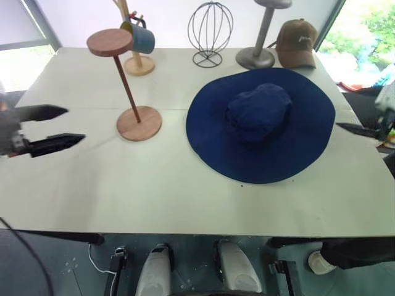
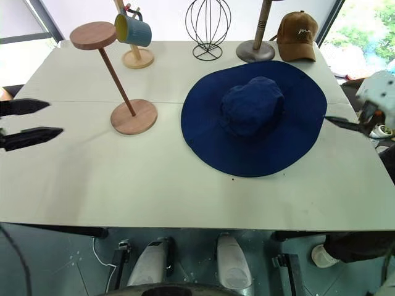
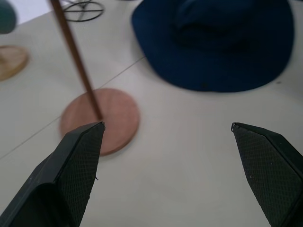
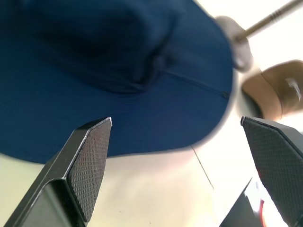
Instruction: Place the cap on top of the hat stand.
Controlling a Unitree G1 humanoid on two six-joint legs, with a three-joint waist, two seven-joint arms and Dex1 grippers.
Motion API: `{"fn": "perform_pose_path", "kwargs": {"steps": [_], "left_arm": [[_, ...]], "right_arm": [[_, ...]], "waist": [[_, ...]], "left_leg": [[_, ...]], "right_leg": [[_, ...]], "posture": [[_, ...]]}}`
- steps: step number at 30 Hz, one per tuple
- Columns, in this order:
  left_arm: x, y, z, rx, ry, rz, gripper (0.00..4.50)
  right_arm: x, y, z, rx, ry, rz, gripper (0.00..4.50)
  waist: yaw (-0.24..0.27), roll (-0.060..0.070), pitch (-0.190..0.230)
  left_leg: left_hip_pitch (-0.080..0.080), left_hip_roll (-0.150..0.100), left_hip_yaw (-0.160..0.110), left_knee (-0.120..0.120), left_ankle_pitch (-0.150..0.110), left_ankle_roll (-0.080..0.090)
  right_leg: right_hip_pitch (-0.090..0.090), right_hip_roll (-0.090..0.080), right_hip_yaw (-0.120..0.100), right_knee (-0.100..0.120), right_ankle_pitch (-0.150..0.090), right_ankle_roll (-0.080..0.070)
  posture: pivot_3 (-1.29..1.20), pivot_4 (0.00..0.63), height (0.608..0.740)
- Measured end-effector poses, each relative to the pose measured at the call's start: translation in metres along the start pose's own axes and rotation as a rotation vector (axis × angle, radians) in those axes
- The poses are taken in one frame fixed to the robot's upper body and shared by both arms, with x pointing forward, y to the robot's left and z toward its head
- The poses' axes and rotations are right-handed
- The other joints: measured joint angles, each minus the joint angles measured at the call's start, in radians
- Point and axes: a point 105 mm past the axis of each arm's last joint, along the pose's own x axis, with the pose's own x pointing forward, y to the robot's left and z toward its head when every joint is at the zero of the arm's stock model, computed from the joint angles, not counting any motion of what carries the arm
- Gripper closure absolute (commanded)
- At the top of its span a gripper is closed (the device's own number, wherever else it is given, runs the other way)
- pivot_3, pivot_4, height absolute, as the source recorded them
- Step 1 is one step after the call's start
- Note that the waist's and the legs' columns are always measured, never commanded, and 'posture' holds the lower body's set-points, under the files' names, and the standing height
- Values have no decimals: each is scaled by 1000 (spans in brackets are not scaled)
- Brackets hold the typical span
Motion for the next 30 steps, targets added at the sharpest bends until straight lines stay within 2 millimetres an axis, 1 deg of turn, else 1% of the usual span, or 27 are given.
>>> {"fn": "perform_pose_path", "kwargs": {"steps": [3, 6, 9, 10, 13, 15, 17, 20, 24, 28, 30], "left_arm": [[17, -16, 8, -5, -2, -141, 0], [35, -29, 8, 3, 21, -263, 0], [48, -35, 7, -5, 17, -343, 0], [53, -37, 7, -9, 13, -371, 0], [63, -39, 7, -9, 9, -413, 0], [67, -41, 9, -6, 7, -441, 0], [70, -43, 12, 2, 1, -459, 0], [72, -44, 13, 3, 1, -471, 0], [77, -40, 16, 10, -12, -456, 0], [78, -39, 21, 24, -24, -444, 0], [78, -39, 20, 21, -23, -443, 0]], "right_arm": [[-2, 30, 5, -166, 28, 60, 18], [-9, 62, 6, -326, 59, 124, 18], [-15, 82, 8, -386, 76, 140, 18], [-16, 91, 10, -406, 75, 148, 18], [-11, 112, 14, -445, 63, 157, 18], [-5, 119, 16, -478, 62, 120, 18], [5, 129, 17, -520, 58, 93, 18], [21, 143, 16, -537, 43, 61, 18], [39, 146, 11, -578, 54, 29, 18], [50, 151, 7, -583, 37, 6, 18], [60, 150, 8, -587, 22, -20, 18]], "waist": [[2, 1, 0], [4, 1, 0], [-2, 0, 0], [-3, -1, -1], [-5, -1, -1], [-4, -1, -1], [-3, -2, -1], [-3, -2, -1], [-2, -3, -2], [-9, -17, -10], [-16, -24, -14]], "left_leg": [[1, 0, 0, 1, 0, 0], [2, 0, -1, 2, 0, 0], [2, 0, -1, 3, 0, 0], [3, 0, -1, 3, 0, 0], [2, 0, -1, 4, 0, 0], [2, 0, -1, 4, 0, 0], [2, 0, -2, 4, 0, 0], [2, -1, -2, 4, 0, 0], [2, 0, -2, 4, 0, 0], [5, 0, -2, 4, 0, 0], [9, 0, -2, 4, 0, 0]], "right_leg": [[0, 0, 0, 1, 0, 0], [2, 0, 0, 1, -1, -2], [3, 1, 0, 1, -2, -4], [3, 1, 0, 1, -2, -4], [3, 1, 1, 1, -2, -4], [3, 1, 0, 1, -2, -4], [3, 1, 0, 1, -2, -4], [3, 1, 0, 1, -2, -4], [4, 1, 0, 1, -2, -4], [7, 2, 0, 1, -2, -5], [10, 2, 0, 1, -1, -6]], "posture": [[0, 150, 740], [0, 150, 740], [0, 150, 740], [0, 150, 740], [0, 150, 740], [0, 150, 740], [0, 150, 740], [0, 150, 740], [0, 150, 740], [0, 150, 740], [0, 150, 740]]}}
